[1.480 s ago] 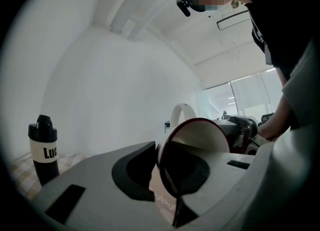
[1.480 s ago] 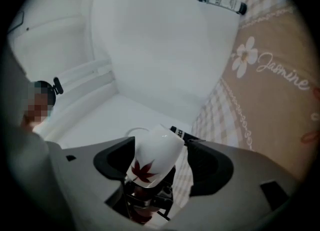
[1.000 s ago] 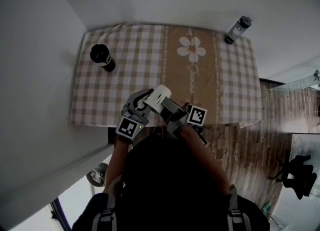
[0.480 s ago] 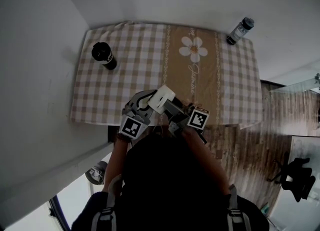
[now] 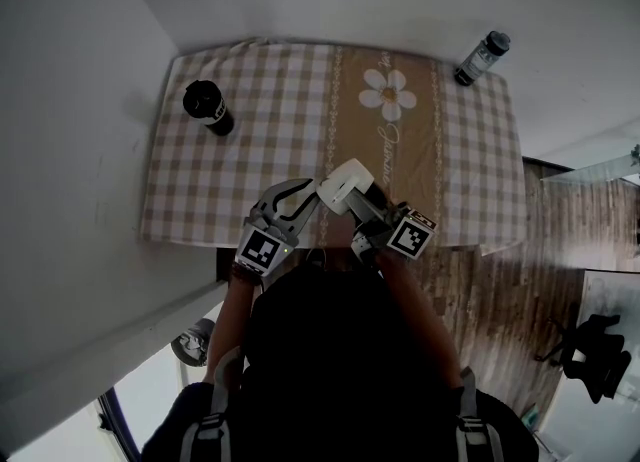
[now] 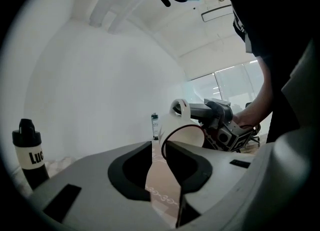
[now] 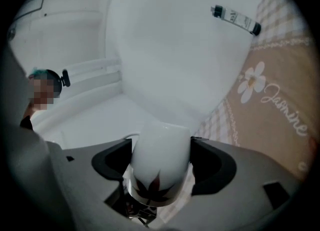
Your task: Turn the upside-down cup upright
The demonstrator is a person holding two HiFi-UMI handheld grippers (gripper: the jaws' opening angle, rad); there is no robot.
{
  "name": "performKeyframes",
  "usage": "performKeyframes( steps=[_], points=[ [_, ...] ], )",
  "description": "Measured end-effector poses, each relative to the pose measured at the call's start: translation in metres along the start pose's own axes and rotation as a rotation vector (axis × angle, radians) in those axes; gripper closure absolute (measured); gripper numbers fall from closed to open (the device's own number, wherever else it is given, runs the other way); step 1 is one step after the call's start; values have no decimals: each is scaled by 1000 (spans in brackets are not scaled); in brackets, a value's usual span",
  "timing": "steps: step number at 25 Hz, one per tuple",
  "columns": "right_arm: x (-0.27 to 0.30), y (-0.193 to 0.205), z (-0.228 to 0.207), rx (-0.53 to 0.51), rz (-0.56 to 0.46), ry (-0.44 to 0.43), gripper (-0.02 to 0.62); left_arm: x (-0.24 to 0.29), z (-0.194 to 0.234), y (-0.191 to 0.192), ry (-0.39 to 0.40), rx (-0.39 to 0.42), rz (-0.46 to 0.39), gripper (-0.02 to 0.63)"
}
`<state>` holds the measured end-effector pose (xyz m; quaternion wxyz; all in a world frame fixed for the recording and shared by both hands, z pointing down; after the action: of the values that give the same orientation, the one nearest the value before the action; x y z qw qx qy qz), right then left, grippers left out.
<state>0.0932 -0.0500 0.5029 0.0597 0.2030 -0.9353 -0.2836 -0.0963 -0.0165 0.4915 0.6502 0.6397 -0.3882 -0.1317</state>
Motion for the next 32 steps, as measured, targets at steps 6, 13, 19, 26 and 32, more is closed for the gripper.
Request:
performKeyframes(
  steps=[6,13,19,26,32],
  points=[
    [-11,-10,8,-303,26,214,222,0,4,3,10,-135,-13,514],
    [-20,-21,7,-434,11,312,224,10,6,-5,-5,-153,-32,533],
    [-38,-20,4,-507,-21,418,224,19,-5,-11,1,-138,-34,535],
    [-35,-15,13,-728,-12,595,224,26,-27,-24,56,-49,-29,557],
    [-32,-10,13,-783,11,657,224,24,-30,-25,80,-43,-34,523]
  ],
)
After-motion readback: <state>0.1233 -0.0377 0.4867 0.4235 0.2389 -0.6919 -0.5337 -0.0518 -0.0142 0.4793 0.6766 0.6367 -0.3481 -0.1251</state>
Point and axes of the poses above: the fingertips, and each gripper's own axes: x forward along the fingers, z to its left, y out of its underside, the point moved 9 cm from there along -x, backward along the fingers, and after that the axes turned 15 degrees about z, right-handed, at the moved point
